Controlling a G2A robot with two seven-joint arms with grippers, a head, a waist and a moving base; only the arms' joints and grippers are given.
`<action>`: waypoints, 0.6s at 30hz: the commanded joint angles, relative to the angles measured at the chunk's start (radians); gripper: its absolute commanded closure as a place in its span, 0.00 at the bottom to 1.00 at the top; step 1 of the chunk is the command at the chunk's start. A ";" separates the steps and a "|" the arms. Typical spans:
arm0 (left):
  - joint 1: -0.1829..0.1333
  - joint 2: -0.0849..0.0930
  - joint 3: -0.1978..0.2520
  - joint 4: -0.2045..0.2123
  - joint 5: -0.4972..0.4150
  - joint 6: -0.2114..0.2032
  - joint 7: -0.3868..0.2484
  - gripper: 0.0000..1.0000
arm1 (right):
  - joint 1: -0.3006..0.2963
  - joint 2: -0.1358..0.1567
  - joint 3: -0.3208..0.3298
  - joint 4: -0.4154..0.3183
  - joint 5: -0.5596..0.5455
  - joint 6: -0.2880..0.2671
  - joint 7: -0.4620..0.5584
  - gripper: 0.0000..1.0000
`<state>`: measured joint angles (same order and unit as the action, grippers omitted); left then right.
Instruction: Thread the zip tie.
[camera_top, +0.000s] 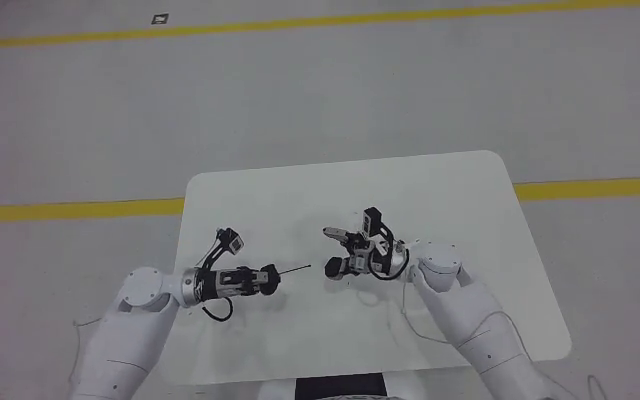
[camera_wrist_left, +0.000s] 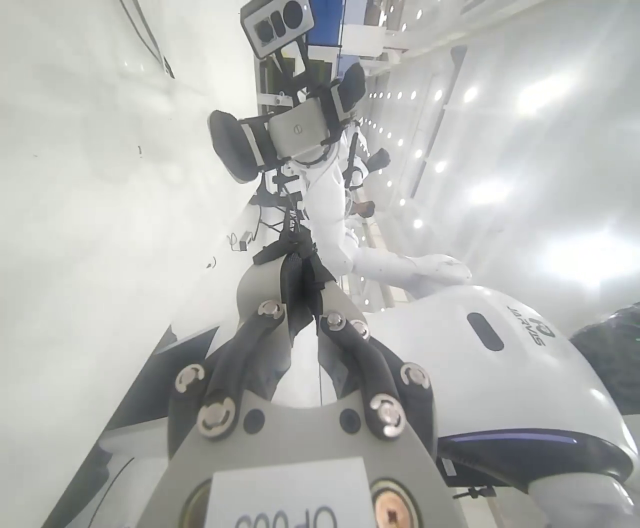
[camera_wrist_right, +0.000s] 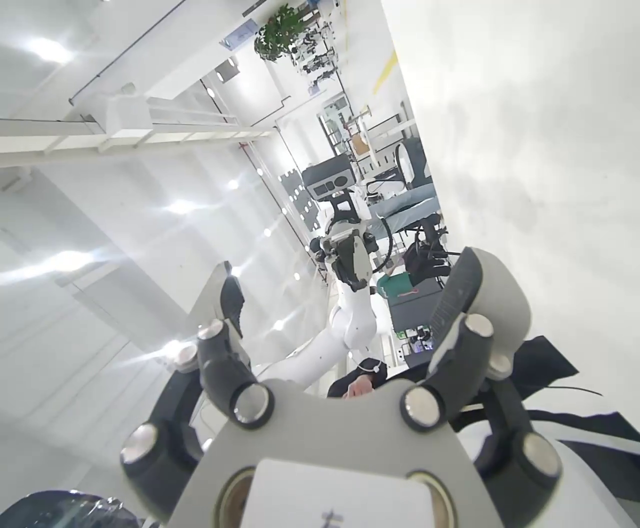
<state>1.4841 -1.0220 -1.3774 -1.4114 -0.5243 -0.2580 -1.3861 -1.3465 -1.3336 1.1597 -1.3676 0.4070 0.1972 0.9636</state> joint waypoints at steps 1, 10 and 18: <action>-0.001 0.000 0.011 0.000 0.023 0.006 0.025 1.00 | -0.009 -0.003 -0.008 0.029 0.064 -0.008 0.034 0.00; -0.038 0.002 0.068 0.043 -0.054 0.025 -0.004 1.00 | 0.085 -0.013 -0.067 0.248 0.179 -0.135 0.267 0.00; -0.035 -0.001 0.089 0.036 -0.084 0.041 0.018 1.00 | 0.072 -0.017 -0.076 0.239 0.203 -0.147 0.247 0.00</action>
<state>1.4496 -1.0225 -1.2943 -1.3764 -0.5945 -0.2203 -1.3671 -1.2691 -1.3486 1.0882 -1.1240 0.5975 0.0614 1.2194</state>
